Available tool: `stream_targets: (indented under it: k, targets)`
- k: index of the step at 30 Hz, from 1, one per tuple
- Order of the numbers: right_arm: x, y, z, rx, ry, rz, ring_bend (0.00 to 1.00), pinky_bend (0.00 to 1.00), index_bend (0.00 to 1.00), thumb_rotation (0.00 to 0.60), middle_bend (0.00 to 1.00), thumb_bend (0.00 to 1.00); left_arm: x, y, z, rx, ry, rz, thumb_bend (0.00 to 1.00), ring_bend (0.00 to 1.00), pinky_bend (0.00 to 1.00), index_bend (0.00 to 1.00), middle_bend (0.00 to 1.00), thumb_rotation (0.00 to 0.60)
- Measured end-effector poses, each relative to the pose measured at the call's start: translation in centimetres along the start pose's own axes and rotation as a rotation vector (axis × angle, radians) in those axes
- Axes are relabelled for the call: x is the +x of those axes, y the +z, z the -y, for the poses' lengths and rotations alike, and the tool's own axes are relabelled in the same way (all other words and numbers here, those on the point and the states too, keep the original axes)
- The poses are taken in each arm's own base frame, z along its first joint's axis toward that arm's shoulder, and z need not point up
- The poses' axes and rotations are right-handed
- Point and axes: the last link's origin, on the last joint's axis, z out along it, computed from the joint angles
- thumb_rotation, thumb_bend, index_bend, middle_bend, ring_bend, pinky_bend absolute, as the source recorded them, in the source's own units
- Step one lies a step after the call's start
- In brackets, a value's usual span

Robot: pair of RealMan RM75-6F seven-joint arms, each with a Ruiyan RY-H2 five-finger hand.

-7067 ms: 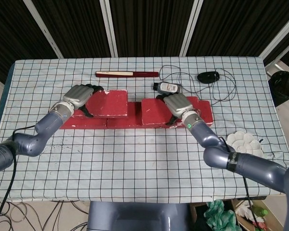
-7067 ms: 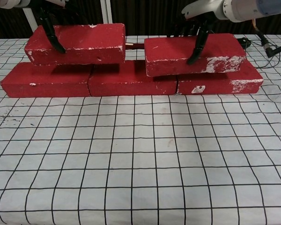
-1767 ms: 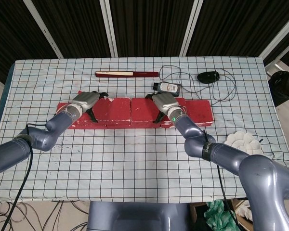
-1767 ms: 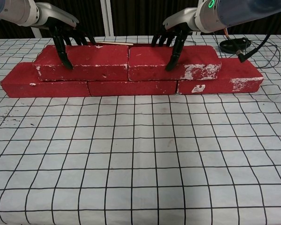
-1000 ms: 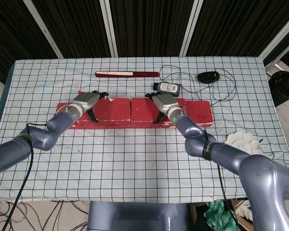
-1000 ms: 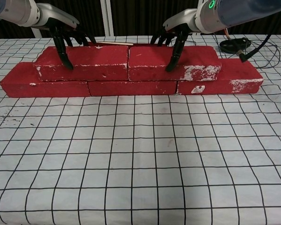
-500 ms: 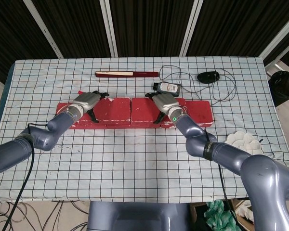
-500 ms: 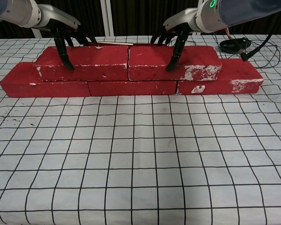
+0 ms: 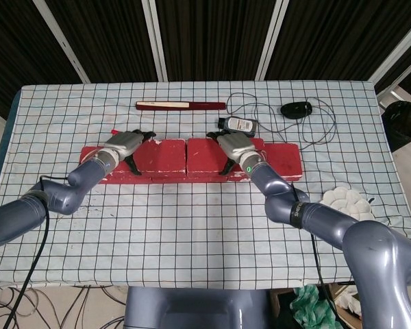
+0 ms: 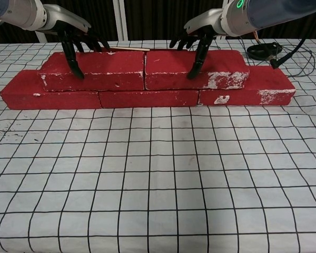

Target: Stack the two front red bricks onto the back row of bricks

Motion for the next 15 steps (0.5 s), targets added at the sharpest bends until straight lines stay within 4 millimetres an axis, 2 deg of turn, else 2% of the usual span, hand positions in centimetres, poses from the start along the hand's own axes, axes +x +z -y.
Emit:
stream_targets:
  k: [15]
  targets:
    - [-0.11, -0.01, -0.06, 0.001, -0.007, 0.013, 0.03, 0.14, 0.04, 0.6, 0.04, 0.06, 0.1, -0.01, 0.24, 0.01, 0.0, 0.001, 0.0, 0.0, 0.07, 0.05, 0.09, 0.6]
